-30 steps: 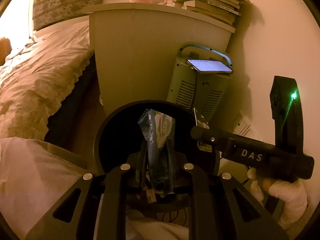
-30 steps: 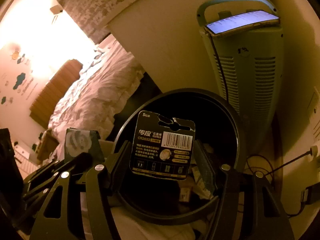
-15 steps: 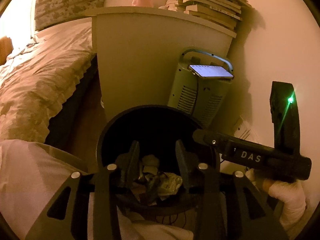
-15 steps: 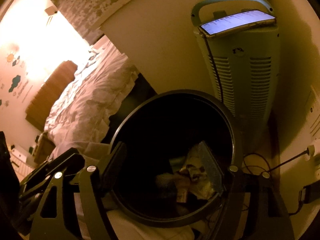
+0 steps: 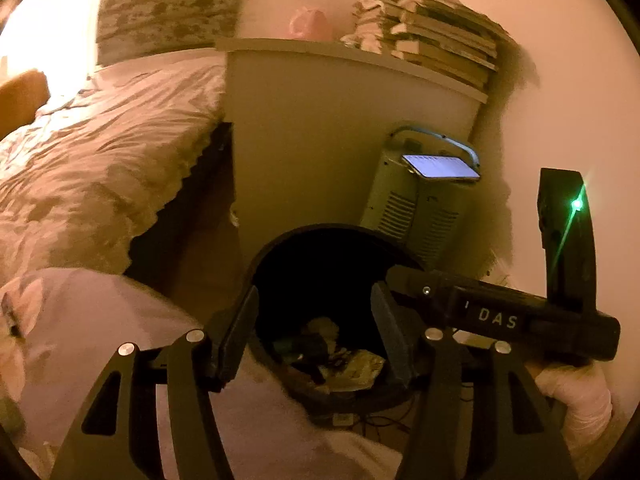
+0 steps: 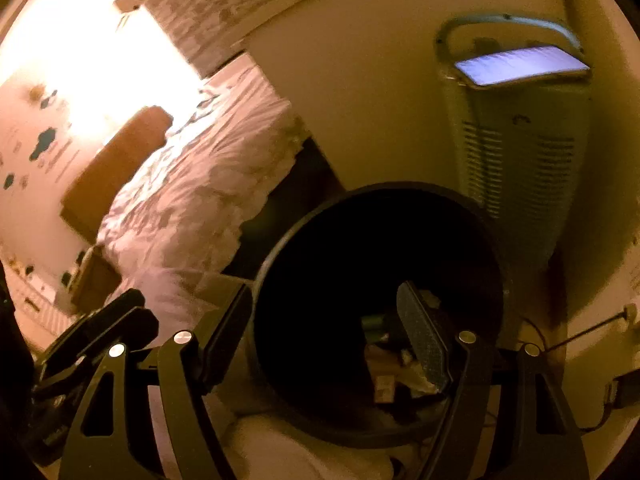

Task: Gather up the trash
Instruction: 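Move both open tools from the bin back over the table, then grasp the green gum pack with left tool while right tool grasps clear plastic box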

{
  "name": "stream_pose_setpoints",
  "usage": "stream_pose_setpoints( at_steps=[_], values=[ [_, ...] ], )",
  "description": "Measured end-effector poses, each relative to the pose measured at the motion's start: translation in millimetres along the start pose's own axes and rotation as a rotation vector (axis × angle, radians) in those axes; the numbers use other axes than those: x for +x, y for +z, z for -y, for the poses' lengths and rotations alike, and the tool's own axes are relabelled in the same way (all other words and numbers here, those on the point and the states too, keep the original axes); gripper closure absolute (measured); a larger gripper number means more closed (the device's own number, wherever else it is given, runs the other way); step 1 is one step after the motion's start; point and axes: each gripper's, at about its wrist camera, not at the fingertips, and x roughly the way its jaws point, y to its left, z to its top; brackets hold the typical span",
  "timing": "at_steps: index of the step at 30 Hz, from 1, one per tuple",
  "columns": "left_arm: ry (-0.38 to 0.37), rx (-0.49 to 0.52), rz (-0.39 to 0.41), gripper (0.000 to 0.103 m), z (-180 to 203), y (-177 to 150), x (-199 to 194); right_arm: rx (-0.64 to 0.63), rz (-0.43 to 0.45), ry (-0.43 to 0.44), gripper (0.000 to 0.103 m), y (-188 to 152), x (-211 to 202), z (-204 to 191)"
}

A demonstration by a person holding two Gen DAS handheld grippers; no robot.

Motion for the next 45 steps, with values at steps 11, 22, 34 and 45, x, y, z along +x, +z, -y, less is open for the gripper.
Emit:
stream_pose_setpoints(
  at_steps=[11, 22, 34, 45],
  values=[
    [0.104, -0.093, 0.033, 0.043, -63, -21, -49, -0.131, -0.036, 0.074, 0.028, -7, 13, -74],
    [0.230, -0.178, 0.059, 0.043, -130, -53, -101, -0.264, -0.081, 0.154, 0.028, -15, 28, -155],
    [0.344, -0.241, 0.016, 0.043, -229, -108, -146, -0.444, -0.199, 0.262, 0.028, -35, 62, -271],
    [0.297, -0.097, -0.101, 0.043, -269, -130, -135, -0.541, -0.375, 0.314, 0.028, -70, 114, -367]
  ],
)
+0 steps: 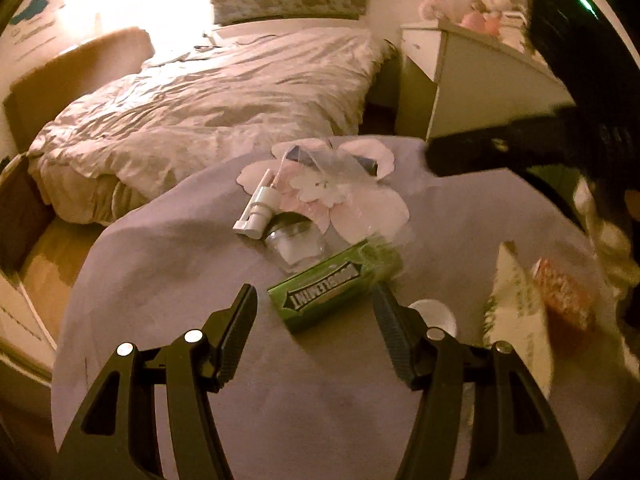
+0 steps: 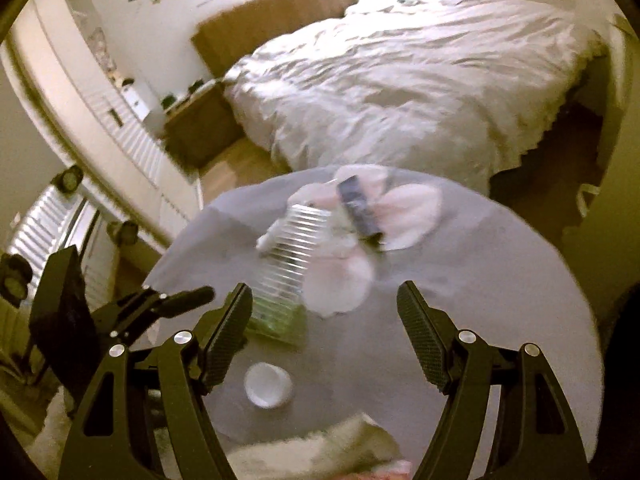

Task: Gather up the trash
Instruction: 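Grasp the green gum pack with left tool while right tool grasps clear plastic box, then lift the gum pack and plastic box and carry them over the black bin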

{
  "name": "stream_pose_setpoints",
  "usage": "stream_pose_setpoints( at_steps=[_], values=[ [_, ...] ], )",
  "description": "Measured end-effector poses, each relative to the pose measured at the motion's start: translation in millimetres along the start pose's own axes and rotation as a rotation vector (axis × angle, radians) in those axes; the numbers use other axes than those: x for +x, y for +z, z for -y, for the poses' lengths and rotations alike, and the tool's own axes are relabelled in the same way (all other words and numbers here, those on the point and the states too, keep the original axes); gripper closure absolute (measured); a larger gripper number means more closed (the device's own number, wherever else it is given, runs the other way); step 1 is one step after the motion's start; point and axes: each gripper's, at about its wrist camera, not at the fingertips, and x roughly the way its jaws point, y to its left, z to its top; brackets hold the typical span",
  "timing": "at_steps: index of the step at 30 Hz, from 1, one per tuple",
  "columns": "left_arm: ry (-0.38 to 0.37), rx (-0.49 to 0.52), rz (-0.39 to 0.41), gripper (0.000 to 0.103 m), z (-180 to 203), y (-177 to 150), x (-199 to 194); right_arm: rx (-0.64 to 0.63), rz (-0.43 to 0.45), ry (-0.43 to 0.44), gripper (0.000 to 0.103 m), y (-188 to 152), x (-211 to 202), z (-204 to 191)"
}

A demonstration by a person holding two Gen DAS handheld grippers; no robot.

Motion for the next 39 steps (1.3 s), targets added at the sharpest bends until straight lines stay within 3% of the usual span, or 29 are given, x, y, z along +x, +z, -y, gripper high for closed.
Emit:
stream_pose_setpoints(
  at_steps=[8, 11, 16, 20, 25, 26, 29, 33, 39],
  values=[
    [-0.025, 0.082, -0.030, 0.043, -1, -4, 10, 0.028, -0.138, 0.001, 0.028, 19, 60, -14],
    [-0.029, 0.090, -0.033, 0.043, 0, -5, 10, 0.021, -0.167, 0.000, 0.043, 19, 72, -14],
    [-0.025, 0.123, -0.043, 0.043, 2, -4, 13, 0.042, -0.152, 0.042, 0.050, 17, 70, -7],
    [-0.021, 0.156, -0.043, 0.044, 8, 0, 13, 0.036, -0.106, 0.038, 0.056, 18, 55, -3],
    [-0.005, 0.204, -0.059, 0.045, 19, 2, 18, -0.036, -0.018, -0.065, 0.058, 19, 27, -5],
    [-0.001, 0.202, -0.061, 0.052, 19, 2, 20, -0.051, -0.003, -0.086, 0.059, 18, 21, -6],
    [-0.007, 0.176, -0.070, 0.056, 19, 5, 22, -0.053, 0.037, -0.107, 0.059, 15, 7, 0],
    [-0.023, 0.163, -0.076, 0.077, 24, 5, 22, -0.022, 0.080, -0.107, 0.059, 7, -11, 12],
    [-0.031, 0.112, -0.073, 0.080, 25, 3, 18, 0.024, 0.135, -0.085, 0.059, -5, -36, 28]
  ],
)
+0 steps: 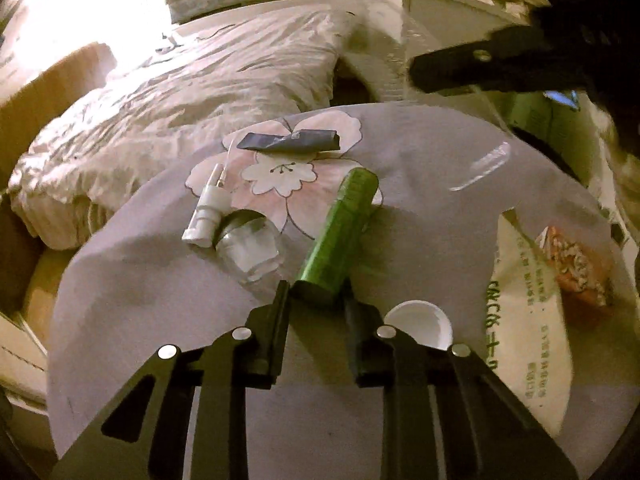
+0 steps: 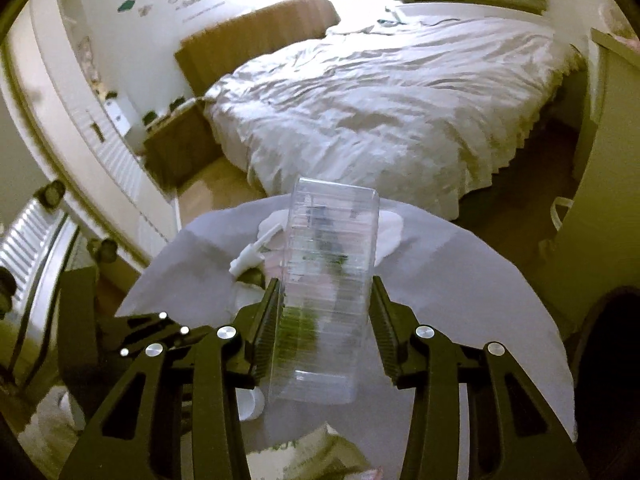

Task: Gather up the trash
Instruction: 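Lift the gum pack and plastic box and carry them over the black bin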

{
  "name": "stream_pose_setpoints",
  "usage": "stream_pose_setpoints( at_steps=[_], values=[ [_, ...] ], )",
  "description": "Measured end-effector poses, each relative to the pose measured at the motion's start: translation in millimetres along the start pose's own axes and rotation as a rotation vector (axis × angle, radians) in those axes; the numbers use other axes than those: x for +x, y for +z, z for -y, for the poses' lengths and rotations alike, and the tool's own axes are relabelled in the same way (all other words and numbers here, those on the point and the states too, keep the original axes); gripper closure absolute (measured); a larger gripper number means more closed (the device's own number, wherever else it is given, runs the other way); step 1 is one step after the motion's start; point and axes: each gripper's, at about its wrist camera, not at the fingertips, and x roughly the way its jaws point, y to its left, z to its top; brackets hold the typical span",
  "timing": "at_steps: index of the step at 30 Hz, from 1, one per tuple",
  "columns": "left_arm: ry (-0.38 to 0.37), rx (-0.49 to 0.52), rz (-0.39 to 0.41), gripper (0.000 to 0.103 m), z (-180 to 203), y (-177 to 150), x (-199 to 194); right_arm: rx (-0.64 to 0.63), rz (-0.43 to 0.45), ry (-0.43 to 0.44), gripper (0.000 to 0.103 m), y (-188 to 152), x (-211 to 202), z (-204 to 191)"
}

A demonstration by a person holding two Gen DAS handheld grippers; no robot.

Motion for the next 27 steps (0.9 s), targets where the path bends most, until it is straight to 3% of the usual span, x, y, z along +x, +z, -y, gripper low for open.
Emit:
stream_pose_setpoints(
  at_steps=[6, 14, 22, 27],
  values=[
    [0.003, -0.018, -0.028, 0.076, 6, 10, 6, 0.038, 0.019, 0.017, 0.059, -11, -19, 15],
    [-0.019, -0.017, -0.010, 0.070, 23, 38, 15, 0.078, 0.009, 0.020, 0.059, -28, -28, 36],
    [-0.013, -0.029, -0.014, 0.080, 31, 46, 22, 0.116, 0.036, 0.040, 0.059, -39, -41, 54],
    [-0.034, -0.038, 0.049, 0.081, 51, 61, -1, 0.141, 0.096, 0.050, 0.059, -40, -62, 65]
  ],
)
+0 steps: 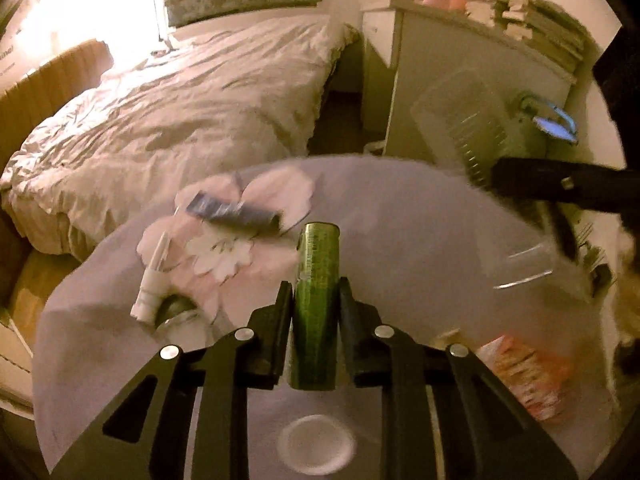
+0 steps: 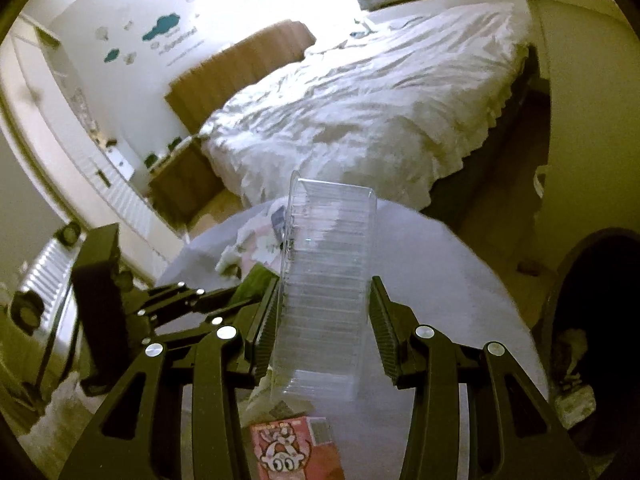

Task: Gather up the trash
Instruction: 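Lift the gum pack and plastic box and carry them over the black bin, then open both tools to drop the gum pack and plastic box into the bin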

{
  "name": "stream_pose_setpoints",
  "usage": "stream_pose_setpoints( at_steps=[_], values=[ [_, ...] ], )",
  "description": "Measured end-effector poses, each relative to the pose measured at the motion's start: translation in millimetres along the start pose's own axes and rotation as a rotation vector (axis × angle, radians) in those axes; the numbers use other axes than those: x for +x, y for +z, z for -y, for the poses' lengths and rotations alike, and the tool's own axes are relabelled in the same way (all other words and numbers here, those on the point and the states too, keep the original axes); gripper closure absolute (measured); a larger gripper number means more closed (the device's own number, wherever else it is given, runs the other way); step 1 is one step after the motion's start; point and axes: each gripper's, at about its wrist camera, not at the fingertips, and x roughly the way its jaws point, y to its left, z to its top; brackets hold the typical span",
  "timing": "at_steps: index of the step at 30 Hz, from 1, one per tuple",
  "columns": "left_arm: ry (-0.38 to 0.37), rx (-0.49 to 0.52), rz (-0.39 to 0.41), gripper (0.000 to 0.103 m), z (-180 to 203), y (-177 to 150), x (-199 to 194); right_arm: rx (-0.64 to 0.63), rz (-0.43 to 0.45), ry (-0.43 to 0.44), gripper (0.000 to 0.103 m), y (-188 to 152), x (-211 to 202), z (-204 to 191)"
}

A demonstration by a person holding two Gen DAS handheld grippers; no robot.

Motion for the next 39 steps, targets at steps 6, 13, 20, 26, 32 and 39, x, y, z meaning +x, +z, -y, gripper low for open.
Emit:
stream_pose_setpoints(
  at_steps=[6, 13, 20, 26, 32, 39],
  values=[
    [-0.088, -0.035, 0.102, 0.081, 47, 30, -24, 0.055, 0.114, -0.048, 0.059, 4, -49, 36],
    [-0.217, -0.044, 0.156, 0.081, 109, 57, -18, 0.158, 0.218, -0.180, 0.059, -5, -111, 103],
    [-0.323, -0.018, 0.135, 0.081, 172, 73, 11, 0.250, 0.242, -0.275, 0.059, -24, -140, 168],
    [-0.368, -0.005, 0.097, 0.081, 209, 79, 37, 0.317, 0.221, -0.318, 0.059, -43, -139, 208],
    [-0.364, 0.007, 0.067, 0.081, 230, 80, 57, 0.362, 0.203, -0.331, 0.059, -56, -132, 229],
    [-0.347, 0.038, 0.052, 0.081, 241, 77, 65, 0.397, 0.180, -0.334, 0.059, -70, -125, 245]
  ],
)
